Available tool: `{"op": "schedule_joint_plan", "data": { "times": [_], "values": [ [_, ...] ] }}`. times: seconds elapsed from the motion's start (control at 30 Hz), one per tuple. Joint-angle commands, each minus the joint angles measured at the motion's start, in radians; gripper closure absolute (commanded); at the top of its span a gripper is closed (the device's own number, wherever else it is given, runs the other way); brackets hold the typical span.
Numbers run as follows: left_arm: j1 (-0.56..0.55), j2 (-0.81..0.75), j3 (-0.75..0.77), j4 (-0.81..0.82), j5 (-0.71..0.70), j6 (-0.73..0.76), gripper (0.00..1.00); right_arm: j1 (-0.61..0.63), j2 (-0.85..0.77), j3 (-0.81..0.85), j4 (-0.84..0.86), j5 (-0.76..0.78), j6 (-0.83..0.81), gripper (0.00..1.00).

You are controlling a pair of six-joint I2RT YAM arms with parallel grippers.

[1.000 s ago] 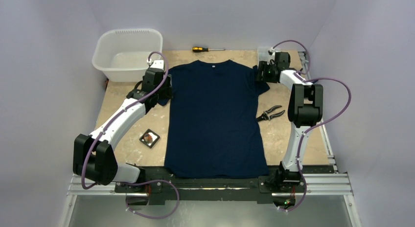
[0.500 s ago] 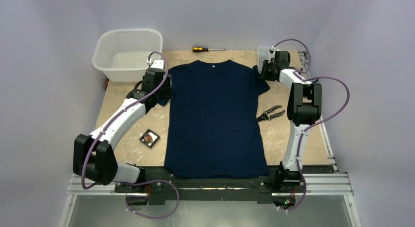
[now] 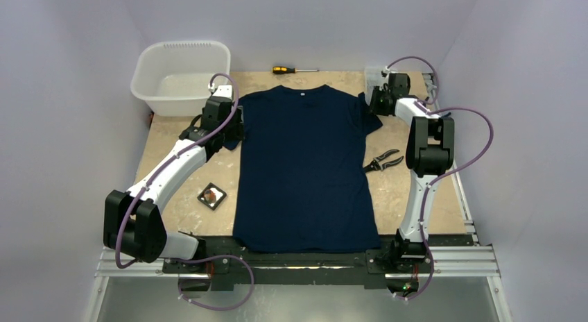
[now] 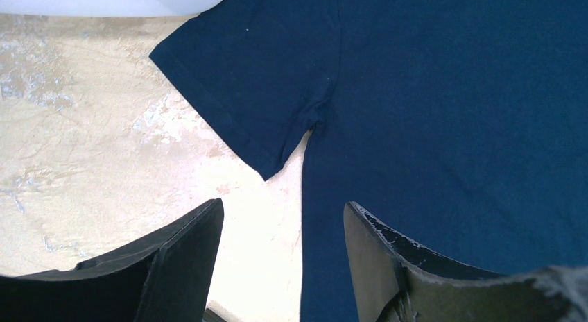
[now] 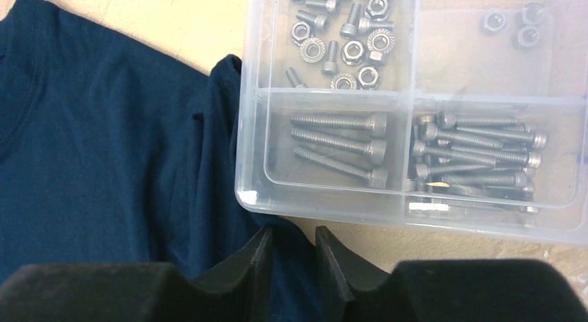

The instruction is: Pin the brooch onto the clothing

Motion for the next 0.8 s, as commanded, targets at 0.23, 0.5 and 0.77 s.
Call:
{"op": "schedule_joint_plan", "data": {
  "times": [0.23,0.5,0.77],
  "values": [
    [-0.004,-0.028,0.005,0.034,0.0,0.015,0.37,0.002,-0.053,0.041,0.003,-0.044,0.012,1.0],
    [-0.004,-0.04,0.003,0.033,-0.002,0.017,0.37,0.013,-0.144,0.083,-0.065,-0.033,0.031,1.0],
    [-0.004,-0.048,0.001,0.032,0.0,0.019,0.37,0.012,-0.177,0.119,-0.143,0.066,0.073,1.0]
  ]
}}
